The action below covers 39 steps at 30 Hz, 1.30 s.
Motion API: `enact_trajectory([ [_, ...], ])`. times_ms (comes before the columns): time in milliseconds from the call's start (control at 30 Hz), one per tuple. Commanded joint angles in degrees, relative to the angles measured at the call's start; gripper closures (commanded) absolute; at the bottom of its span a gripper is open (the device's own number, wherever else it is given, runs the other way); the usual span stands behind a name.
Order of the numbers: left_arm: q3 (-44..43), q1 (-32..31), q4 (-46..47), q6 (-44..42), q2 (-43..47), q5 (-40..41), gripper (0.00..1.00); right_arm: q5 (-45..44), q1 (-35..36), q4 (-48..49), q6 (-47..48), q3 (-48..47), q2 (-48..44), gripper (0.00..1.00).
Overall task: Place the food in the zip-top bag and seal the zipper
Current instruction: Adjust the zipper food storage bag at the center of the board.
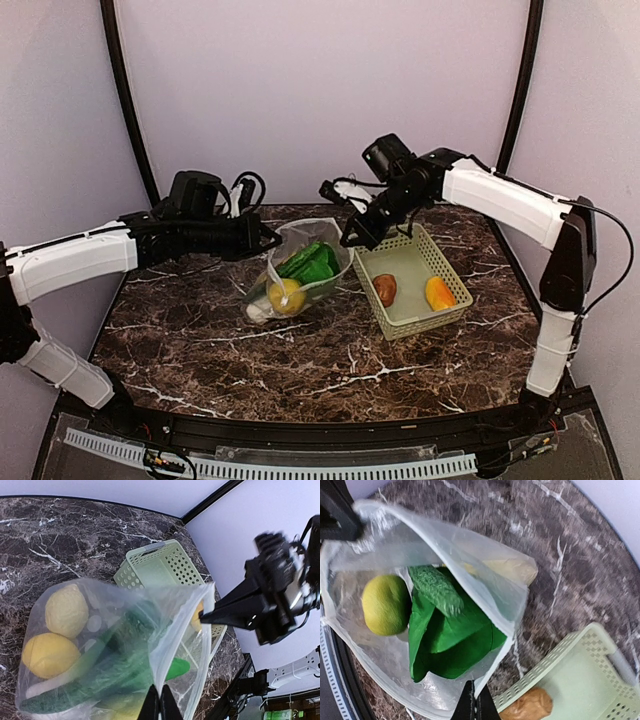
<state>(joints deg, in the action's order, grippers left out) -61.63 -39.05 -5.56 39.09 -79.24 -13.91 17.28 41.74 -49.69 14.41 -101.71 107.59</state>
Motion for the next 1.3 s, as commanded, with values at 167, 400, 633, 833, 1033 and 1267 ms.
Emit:
enact_trajectory([
  [167,-12.7,0.0,-9.8,-8.2,-4.5,-0.4,0.99,13.5,-2.3,-3.1,-2.0,-18.5,3.4,1.00],
  [400,-10.7,-0.1,-5.8,-8.9,0.8,3.0,0.99,12.9,-2.2,-2.6,-1.6,-18.0,2.4,1.00],
  [633,-12.8,-0.1,-7.2,-7.9,1.5,5.5,0.99,14.3,-2.3,-1.2,-2.3,-16.7,1.5,0.95],
  [833,-12.1,0.0,-8.5,-7.4,-2.4,2.6,0.99,16.7,-2.6,-2.0,-2.2,-14.5,1.9,0.71],
  [1033,-8.2,-0.1,-7.9,-8.2,-0.8,4.1,0.99,14.2,-6.3,-1.6,2.5,-10.0,-3.9,0.39],
  [1267,-4.8,-0.1,-5.5,-8.4,0.7,3.6,0.99,0.3,-14.1,4.4,0.8,1.9,-11.7,0.01],
])
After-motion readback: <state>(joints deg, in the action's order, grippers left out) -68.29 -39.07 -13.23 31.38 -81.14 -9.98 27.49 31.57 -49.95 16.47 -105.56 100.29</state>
